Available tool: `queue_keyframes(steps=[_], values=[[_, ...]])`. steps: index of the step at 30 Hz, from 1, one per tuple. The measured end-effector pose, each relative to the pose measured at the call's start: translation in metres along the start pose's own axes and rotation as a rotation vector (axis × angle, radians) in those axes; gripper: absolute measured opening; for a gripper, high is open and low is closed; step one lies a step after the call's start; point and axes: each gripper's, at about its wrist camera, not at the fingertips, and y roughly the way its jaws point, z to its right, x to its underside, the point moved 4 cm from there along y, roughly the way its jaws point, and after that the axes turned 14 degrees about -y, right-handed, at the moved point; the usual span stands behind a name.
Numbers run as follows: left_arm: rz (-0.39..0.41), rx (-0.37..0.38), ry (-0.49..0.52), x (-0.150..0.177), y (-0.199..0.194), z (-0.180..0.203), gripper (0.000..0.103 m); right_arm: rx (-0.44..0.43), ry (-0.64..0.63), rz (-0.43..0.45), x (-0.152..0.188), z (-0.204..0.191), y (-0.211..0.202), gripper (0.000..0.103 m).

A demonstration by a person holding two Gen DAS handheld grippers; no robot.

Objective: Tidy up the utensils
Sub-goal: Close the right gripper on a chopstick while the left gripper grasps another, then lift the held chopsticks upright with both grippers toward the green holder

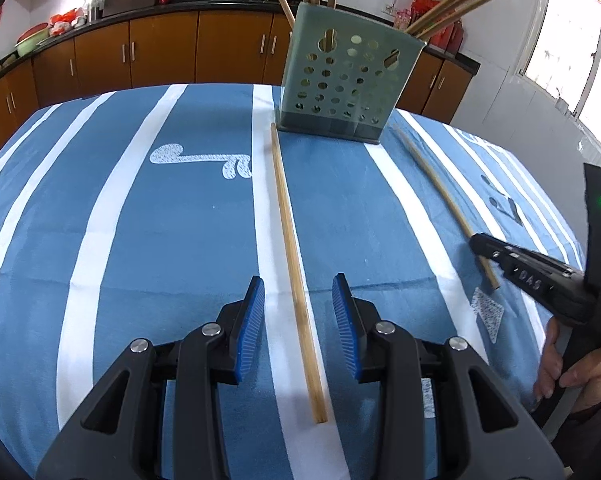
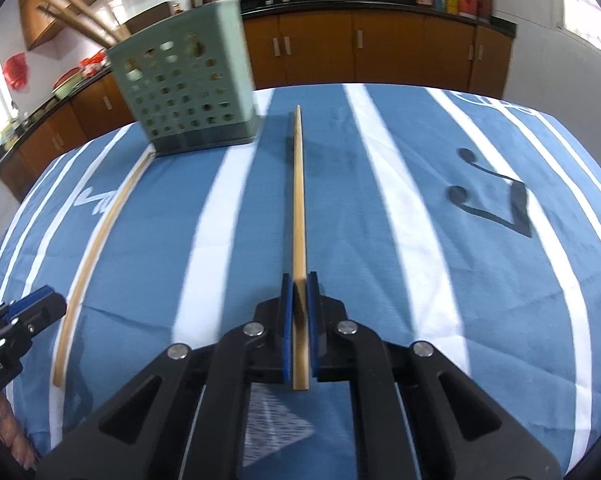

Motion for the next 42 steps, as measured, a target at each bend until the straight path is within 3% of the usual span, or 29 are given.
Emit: queue_keyframes(steps=[3, 8, 15, 19, 42], values=[[-0.009, -0.023, 0.004, 0.002, 0.006, 0.001, 0.031, 0.007, 0.020, -0.002, 0.003, 0.008, -0.002, 0.008], [0.019, -0.111, 0.013, 0.000, 0.012, -0.001, 0.007, -0.009, 0.011, -0.001, 0.007, 0.010, -0.003, 0.008], [0.046, -0.191, -0.072, -0.023, 0.012, -0.039, 0.007, -0.042, -0.020, 0.002, 0.006, 0.006, -0.003, 0.008], [0.042, -0.156, -0.117, -0.031, 0.011, -0.056, 0.007, -0.037, -0.031, 0.011, 0.006, 0.003, -0.003, 0.008], [0.025, -0.128, -0.080, -0.020, 0.003, -0.056, 0.008, -0.025, -0.060, 0.015, 0.009, 0.001, -0.006, 0.010]])
